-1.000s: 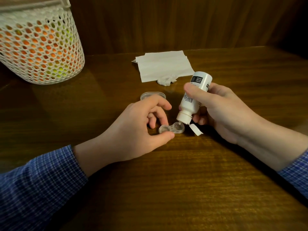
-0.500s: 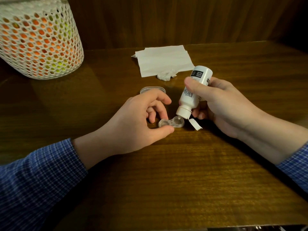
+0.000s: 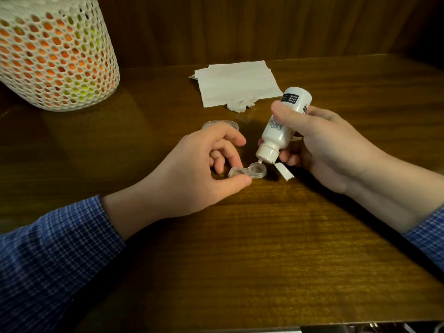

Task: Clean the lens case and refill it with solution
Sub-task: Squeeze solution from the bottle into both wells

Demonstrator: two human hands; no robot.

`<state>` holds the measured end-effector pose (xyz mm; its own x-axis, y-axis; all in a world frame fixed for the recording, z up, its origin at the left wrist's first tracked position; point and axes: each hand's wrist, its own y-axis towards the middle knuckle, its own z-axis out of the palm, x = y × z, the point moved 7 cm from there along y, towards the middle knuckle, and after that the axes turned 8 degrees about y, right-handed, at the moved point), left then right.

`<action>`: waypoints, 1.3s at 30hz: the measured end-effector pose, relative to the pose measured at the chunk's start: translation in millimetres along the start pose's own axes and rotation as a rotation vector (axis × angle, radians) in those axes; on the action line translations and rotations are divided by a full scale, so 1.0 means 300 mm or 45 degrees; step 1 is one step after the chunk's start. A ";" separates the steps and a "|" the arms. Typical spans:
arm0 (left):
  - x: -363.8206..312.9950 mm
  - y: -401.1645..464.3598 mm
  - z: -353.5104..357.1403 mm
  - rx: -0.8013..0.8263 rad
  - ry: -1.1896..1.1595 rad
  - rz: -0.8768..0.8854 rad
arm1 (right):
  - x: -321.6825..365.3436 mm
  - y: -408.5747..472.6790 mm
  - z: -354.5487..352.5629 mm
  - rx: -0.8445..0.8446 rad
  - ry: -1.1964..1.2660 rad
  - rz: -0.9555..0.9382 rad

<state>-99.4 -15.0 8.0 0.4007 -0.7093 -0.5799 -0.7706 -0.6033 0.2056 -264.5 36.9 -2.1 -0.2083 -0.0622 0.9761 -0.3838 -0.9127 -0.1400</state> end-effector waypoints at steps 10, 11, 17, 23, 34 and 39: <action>-0.001 0.000 0.004 0.022 -0.007 0.004 | -0.001 -0.003 0.001 0.000 -0.045 -0.018; -0.001 0.000 0.005 0.022 -0.006 0.004 | -0.002 -0.004 0.002 -0.001 -0.053 -0.024; -0.002 -0.001 0.006 0.020 0.013 0.012 | 0.000 -0.006 0.005 -0.004 -0.082 -0.034; -0.001 0.000 0.006 0.020 0.017 0.006 | 0.004 -0.005 0.009 0.005 -0.090 -0.051; -0.001 0.001 -0.003 0.008 0.018 -0.013 | 0.003 -0.004 0.003 -0.022 -0.042 -0.016; -0.001 0.001 -0.002 0.012 0.027 -0.012 | 0.002 -0.004 0.003 -0.023 -0.038 -0.013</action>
<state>-99.3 -15.2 8.8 0.4182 -0.7112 -0.5651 -0.7714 -0.6065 0.1924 -263.4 37.7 -1.2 -0.1772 -0.0654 0.9820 -0.4017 -0.9061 -0.1329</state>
